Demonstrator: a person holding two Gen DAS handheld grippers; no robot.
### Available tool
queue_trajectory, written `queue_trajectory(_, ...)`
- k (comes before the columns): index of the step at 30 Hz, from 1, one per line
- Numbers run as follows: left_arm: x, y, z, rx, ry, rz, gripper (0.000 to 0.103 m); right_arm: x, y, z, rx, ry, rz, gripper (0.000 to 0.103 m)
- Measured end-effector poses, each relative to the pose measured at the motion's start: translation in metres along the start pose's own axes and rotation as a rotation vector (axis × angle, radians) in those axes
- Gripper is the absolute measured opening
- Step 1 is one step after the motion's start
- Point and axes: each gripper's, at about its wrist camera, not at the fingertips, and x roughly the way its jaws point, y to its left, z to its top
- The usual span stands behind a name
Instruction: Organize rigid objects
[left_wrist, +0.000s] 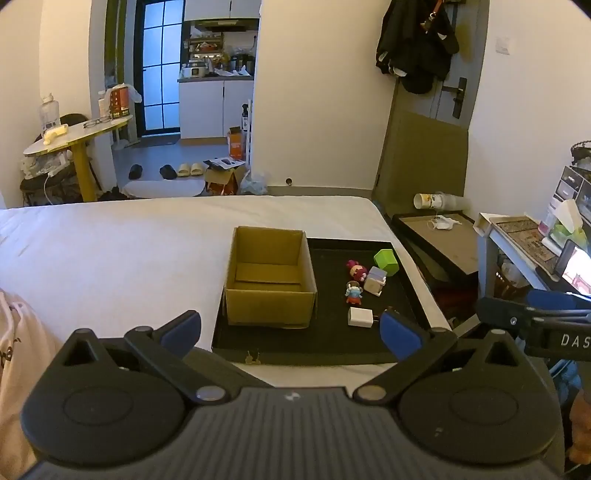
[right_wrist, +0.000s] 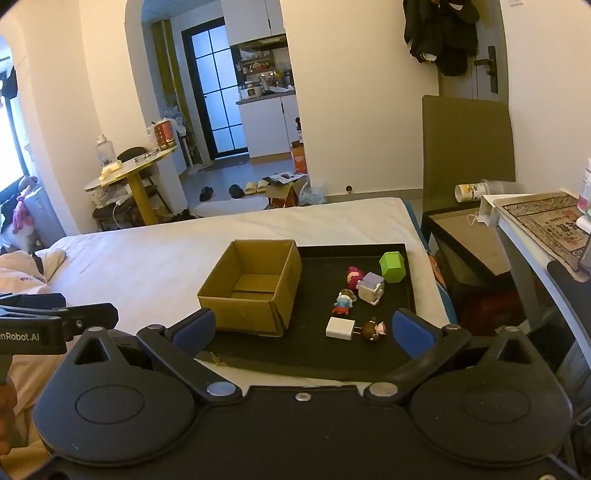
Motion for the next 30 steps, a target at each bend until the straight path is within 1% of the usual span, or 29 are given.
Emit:
queue_trajectory(3,0.0,-0.0009,0.0,0.008,-0.003,0.008,0.103,-0.0002,0.0002,-0.0001,0.001,-0.001,-0.002,0.103)
queue_trajectory(30,0.0019,0.0065,-0.0027,0.0,0.014,-0.001,0.103,0.0055,0.0021,-0.0016,-0.007,0.011,-0.022,0.103)
